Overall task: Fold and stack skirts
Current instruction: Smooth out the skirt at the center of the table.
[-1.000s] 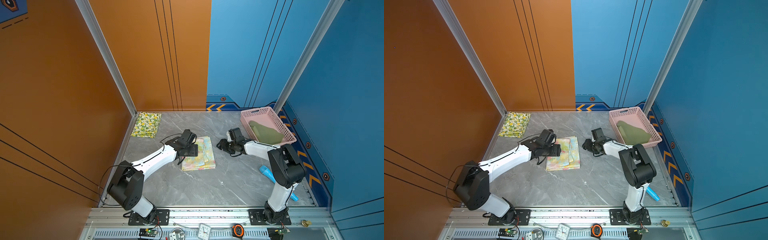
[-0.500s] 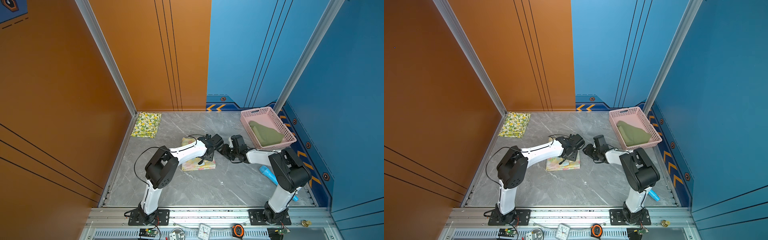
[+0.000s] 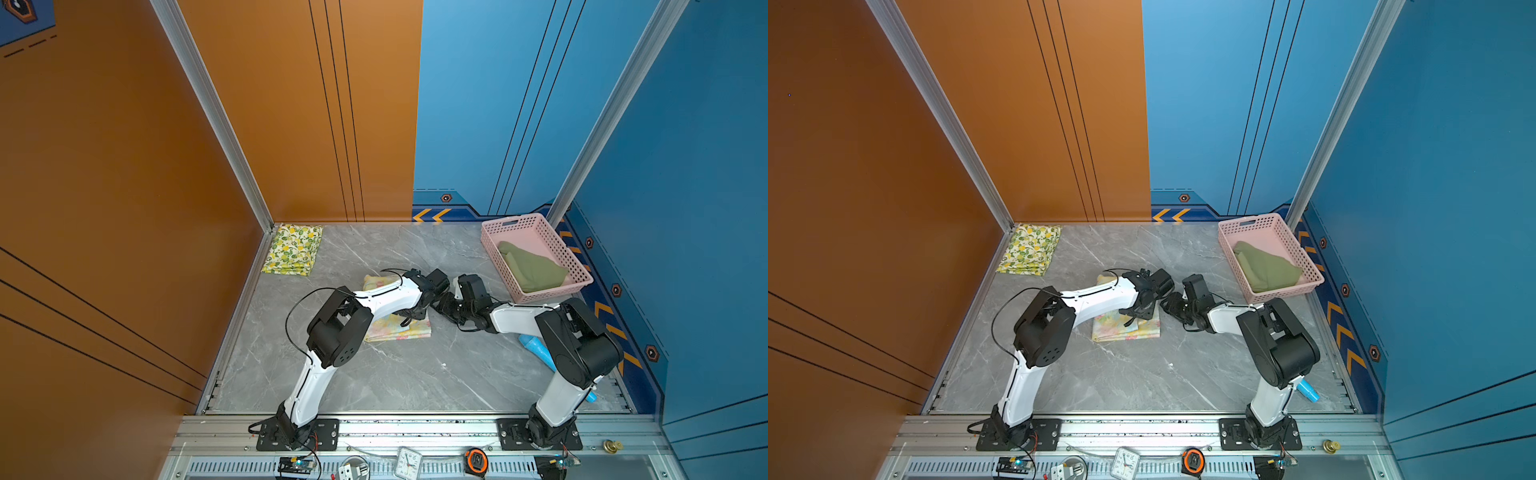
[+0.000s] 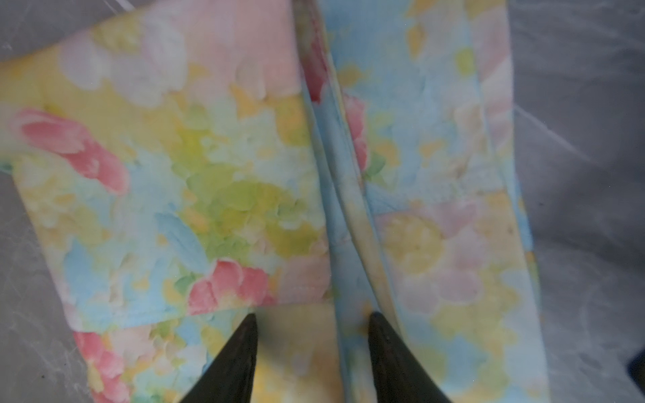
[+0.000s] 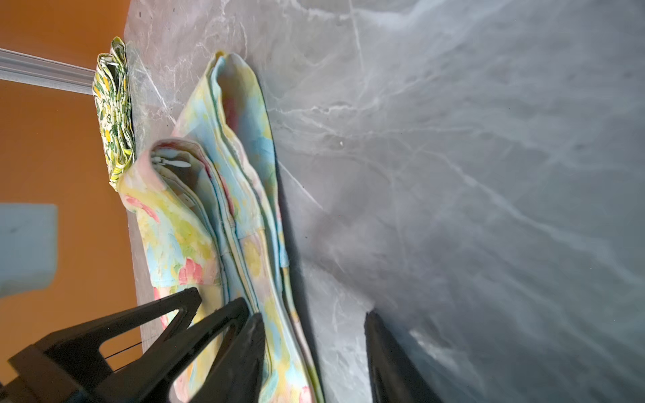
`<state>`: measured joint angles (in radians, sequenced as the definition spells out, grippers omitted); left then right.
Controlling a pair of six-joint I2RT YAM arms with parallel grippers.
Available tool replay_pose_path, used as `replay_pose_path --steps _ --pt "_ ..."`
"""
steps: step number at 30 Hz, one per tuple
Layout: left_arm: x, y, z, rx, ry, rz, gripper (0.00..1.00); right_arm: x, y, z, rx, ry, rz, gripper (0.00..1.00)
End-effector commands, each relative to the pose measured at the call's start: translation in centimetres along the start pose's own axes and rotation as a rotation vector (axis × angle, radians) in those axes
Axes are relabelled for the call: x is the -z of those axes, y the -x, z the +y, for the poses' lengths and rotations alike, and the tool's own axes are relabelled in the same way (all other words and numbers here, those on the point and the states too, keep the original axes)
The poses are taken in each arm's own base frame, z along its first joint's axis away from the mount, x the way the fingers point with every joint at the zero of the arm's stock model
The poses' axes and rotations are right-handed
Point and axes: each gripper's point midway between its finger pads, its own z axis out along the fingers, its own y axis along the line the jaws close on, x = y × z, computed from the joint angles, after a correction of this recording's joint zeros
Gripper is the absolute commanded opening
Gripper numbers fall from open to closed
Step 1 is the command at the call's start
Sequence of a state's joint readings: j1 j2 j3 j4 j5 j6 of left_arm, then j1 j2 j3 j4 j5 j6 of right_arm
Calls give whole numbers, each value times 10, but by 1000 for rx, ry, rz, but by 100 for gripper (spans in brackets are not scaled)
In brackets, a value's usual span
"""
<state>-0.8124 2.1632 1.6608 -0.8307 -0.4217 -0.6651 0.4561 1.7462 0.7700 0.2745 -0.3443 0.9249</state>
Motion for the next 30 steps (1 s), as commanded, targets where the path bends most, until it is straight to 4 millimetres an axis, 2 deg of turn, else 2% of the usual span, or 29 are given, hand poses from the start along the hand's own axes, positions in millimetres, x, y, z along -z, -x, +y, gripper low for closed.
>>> replay_pose_path --steps 1,3,7,13,15,17,20,24,30 --pt "-1 3 1 32 3 15 45 1 -3 -1 -7 0 -6 48" --pt "-1 5 1 42 -6 17 40 0 -4 -2 -7 -1 -7 48" --pt "-4 2 1 57 -18 34 23 0 -5 -3 -7 -3 -8 48" --pt "-11 -4 5 83 -28 57 20 0 -5 -3 8 -7 -14 48" --pt "-13 -6 4 84 -30 59 15 0 -7 -2 14 -10 -13 48" --pt "-15 -7 4 85 -33 63 0 -2 -9 0 20 -7 -8 47" --pt "-15 -4 6 99 -43 62 0 -4 -12 2 25 -6 -5 47" --pt "-2 5 8 119 -75 34 0 -7 -17 6 35 -5 -1 43" --pt "19 15 12 127 -105 -7 0 -18 -20 5 30 -2 3 22"
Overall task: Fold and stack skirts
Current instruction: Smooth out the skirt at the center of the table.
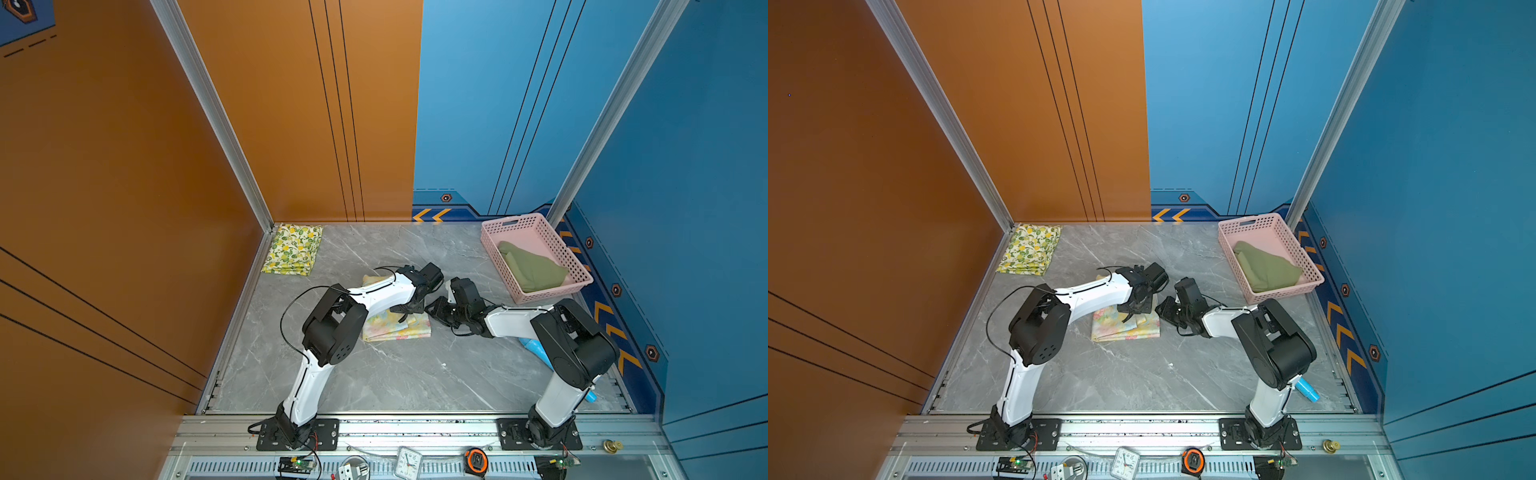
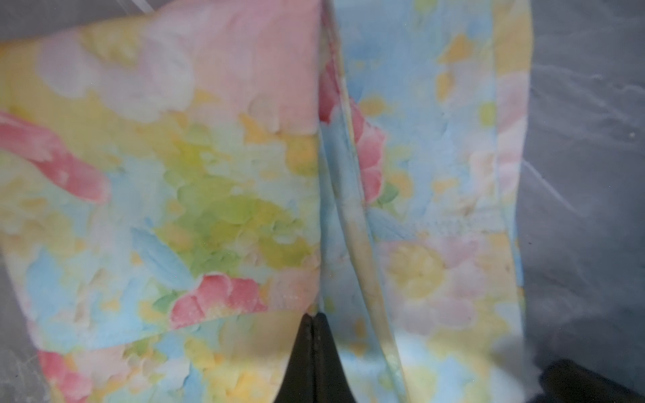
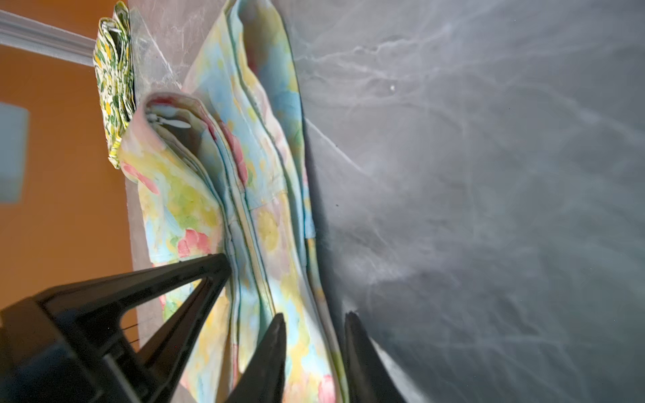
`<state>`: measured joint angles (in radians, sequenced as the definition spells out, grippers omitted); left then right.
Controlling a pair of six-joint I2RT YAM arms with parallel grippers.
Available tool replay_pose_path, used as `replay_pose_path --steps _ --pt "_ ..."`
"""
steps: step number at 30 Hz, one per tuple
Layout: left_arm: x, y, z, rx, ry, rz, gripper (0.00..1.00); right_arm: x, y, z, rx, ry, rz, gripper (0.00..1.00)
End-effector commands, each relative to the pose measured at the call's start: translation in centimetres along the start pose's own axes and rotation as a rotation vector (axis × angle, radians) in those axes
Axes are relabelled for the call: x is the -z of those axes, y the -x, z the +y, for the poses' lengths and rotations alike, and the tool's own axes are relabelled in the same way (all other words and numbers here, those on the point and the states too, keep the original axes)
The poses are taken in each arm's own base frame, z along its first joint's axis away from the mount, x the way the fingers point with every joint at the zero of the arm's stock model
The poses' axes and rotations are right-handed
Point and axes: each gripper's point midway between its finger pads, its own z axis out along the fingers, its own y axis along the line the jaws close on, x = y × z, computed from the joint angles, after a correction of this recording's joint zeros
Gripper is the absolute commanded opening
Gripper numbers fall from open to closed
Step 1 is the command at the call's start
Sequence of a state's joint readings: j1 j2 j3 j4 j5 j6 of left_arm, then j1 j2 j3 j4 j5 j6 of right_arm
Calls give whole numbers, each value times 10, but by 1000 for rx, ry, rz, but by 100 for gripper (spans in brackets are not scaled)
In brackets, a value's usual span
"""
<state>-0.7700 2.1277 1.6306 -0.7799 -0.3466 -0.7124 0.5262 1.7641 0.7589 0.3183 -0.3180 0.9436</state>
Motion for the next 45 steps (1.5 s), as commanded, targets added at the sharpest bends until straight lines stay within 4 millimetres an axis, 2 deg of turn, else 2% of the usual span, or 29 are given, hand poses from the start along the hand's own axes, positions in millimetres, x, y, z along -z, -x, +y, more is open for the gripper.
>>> replay_pose_path --steps 1,4,8,11,20,26,32,40,45 --pt "22 9 6 20 -36 -25 0 -11 0 -6 -4 -16 -15 18" --pt "30 10 2 28 -57 -36 0 -15 -1 -5 -17 -2 -16 6" --pt "38 15 -3 43 -87 -50 0 -20 -4 -2 -25 23 -18 0" --pt "38 18 -7 46 -90 -55 0 -23 -6 -1 -28 30 -13 0" --pt "22 20 -27 57 -120 -20 0 -25 -14 0 -20 31 -5 0" --pt "9 7 -30 59 -121 17 0 -28 -15 -2 -26 30 -3 0" --pt "4 4 -37 77 -143 27 0 -32 -20 -3 -39 38 6 0" --pt "9 -4 -47 69 -172 34 0 -32 -22 -7 -51 39 1 0" --pt "21 -11 -50 67 -203 23 0 -32 -22 -6 -59 48 -3 0"
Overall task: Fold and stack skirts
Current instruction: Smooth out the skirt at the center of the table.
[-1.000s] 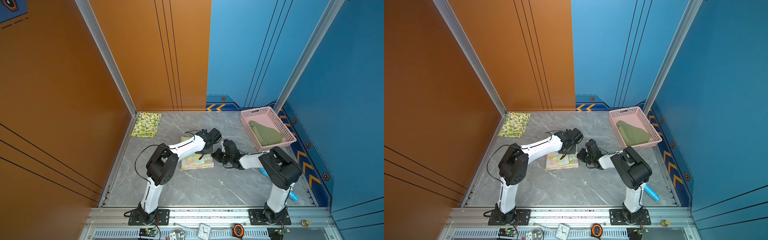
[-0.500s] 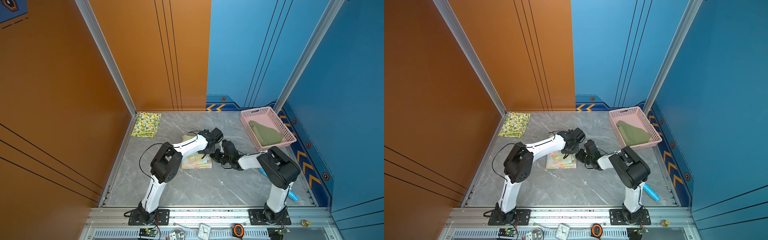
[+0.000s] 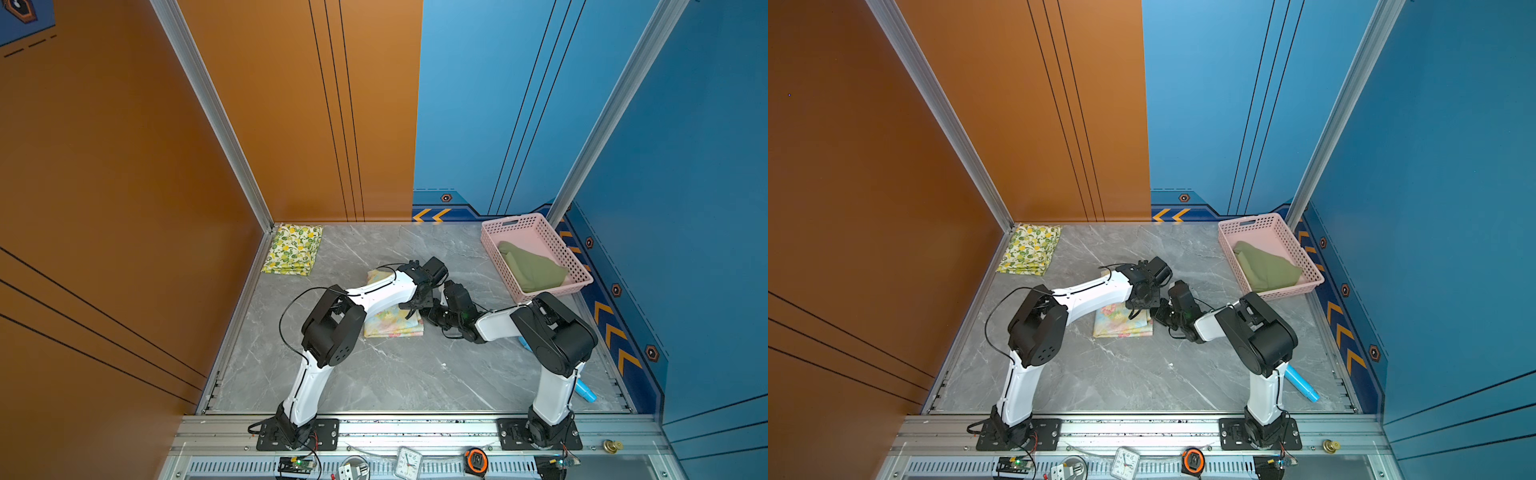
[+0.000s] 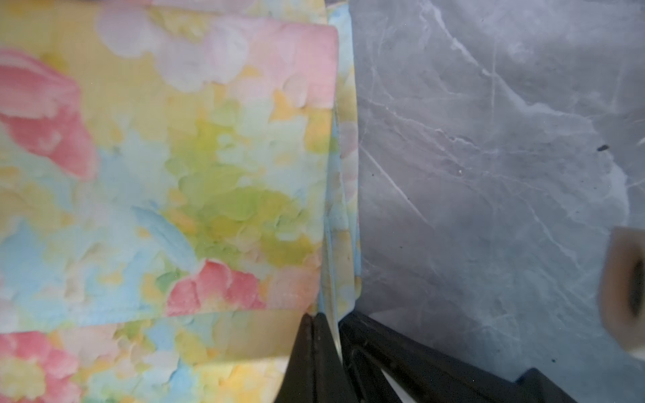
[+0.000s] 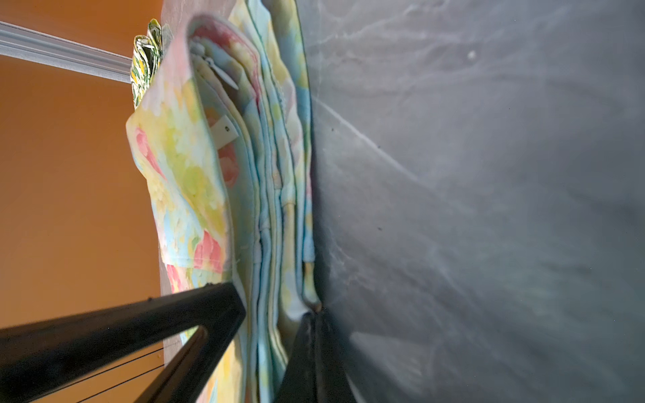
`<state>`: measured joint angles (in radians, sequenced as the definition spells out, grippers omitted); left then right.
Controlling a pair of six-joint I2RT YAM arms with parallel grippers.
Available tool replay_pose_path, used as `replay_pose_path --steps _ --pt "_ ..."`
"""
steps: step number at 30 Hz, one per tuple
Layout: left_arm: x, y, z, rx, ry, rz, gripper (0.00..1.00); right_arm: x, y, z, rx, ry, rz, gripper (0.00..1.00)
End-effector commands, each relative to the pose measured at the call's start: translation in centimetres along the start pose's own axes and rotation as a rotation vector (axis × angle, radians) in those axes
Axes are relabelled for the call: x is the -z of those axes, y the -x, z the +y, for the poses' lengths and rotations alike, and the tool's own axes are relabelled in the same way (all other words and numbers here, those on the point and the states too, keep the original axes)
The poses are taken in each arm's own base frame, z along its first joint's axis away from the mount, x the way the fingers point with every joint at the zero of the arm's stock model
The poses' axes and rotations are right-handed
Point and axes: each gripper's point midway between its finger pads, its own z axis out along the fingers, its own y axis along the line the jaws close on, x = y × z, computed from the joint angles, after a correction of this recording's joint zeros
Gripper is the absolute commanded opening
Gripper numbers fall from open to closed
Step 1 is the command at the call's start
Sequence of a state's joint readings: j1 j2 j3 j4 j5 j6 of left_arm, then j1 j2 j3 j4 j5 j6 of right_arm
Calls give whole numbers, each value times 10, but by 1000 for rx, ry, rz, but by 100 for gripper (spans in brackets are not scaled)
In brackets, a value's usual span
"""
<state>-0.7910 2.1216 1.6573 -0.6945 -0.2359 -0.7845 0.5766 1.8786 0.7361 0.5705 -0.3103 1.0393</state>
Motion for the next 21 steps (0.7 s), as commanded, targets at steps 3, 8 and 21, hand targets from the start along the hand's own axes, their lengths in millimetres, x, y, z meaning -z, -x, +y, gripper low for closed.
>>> replay_pose_path --steps 3,8,21 --pt "10 -28 -12 -29 -42 38 0 -5 -14 -20 -29 -47 28 0" --pt "9 -41 -11 -26 -47 47 0 -4 -16 -21 -33 -44 26 0" --pt "12 -24 -7 6 -65 28 0 8 -6 -33 -55 -66 -12 28"
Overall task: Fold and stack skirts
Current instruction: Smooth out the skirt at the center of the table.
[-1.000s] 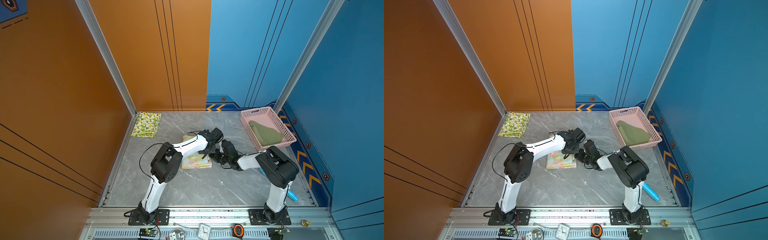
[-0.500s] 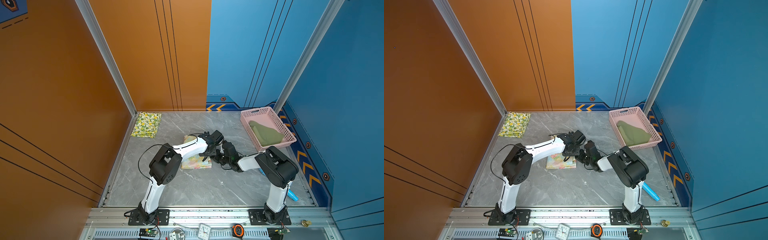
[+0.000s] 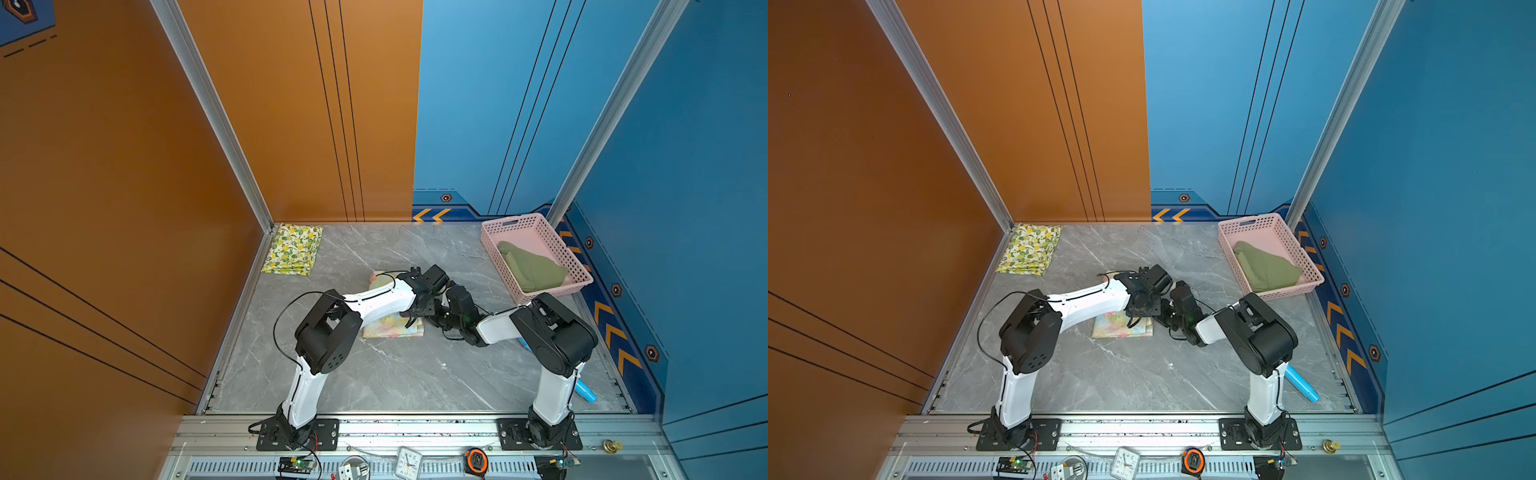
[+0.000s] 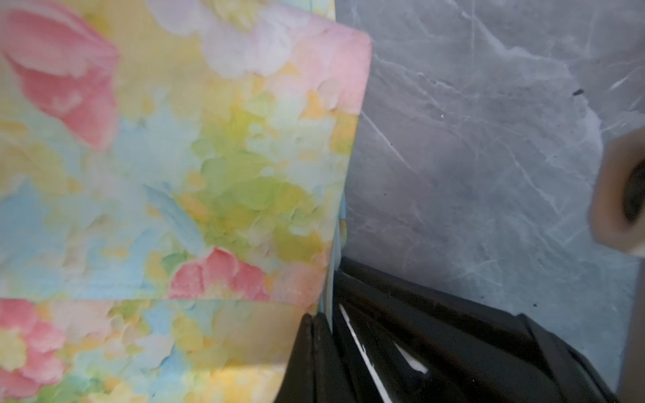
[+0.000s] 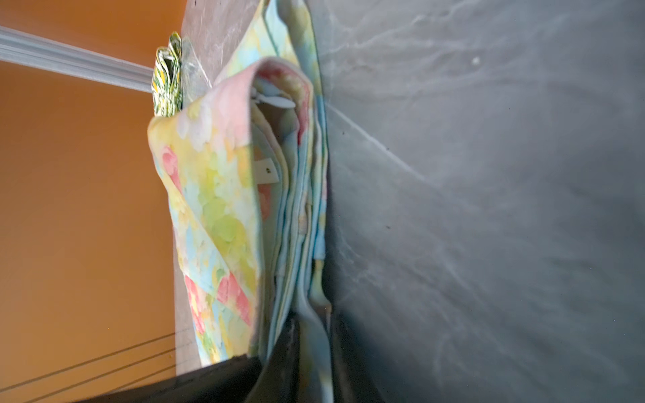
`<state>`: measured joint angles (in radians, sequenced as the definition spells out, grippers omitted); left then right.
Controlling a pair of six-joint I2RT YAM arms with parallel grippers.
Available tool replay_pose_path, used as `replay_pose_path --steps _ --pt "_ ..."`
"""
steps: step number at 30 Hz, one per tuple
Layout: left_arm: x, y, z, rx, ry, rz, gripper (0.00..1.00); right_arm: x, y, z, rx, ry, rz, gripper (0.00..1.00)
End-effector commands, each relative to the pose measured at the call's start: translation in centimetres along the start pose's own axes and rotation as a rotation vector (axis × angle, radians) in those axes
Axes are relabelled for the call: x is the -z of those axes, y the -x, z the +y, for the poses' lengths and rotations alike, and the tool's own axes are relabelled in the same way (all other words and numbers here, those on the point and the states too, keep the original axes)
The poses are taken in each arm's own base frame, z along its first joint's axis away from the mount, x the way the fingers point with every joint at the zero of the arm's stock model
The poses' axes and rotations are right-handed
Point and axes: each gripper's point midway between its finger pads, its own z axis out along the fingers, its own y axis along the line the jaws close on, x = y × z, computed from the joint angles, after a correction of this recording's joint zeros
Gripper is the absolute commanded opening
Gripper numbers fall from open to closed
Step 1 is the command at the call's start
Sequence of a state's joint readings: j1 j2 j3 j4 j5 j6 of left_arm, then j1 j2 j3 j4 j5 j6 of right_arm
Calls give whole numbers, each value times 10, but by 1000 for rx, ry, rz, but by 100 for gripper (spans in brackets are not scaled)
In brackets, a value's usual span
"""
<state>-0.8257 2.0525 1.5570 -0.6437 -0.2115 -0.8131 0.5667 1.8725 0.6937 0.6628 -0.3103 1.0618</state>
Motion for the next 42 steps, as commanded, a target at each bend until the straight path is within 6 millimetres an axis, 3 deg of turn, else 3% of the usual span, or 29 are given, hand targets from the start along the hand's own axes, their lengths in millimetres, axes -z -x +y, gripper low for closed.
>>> replay_pose_path --steps 1,11,20,25,33,37,42 --pt "2 -1 -1 11 -23 15 0 6 -8 -35 -46 -104 17 30" --pt "0 15 -9 43 -63 10 0 4 1 -31 -91 -60 -2 39" --pt "-12 12 -14 56 -77 31 1 -4 1 -37 -134 -47 13 43" --pt "-9 16 -18 69 -131 5 25 -1 6 -38 -149 -41 1 44" --pt "36 49 -31 40 -300 -109 57 5 15 -40 -115 -70 -3 49" --pt "56 57 -1 42 -292 -148 60 1 10 -41 -57 -115 47 55" --pt "53 53 61 96 -218 -128 60 -2 -2 -43 56 -222 122 63"
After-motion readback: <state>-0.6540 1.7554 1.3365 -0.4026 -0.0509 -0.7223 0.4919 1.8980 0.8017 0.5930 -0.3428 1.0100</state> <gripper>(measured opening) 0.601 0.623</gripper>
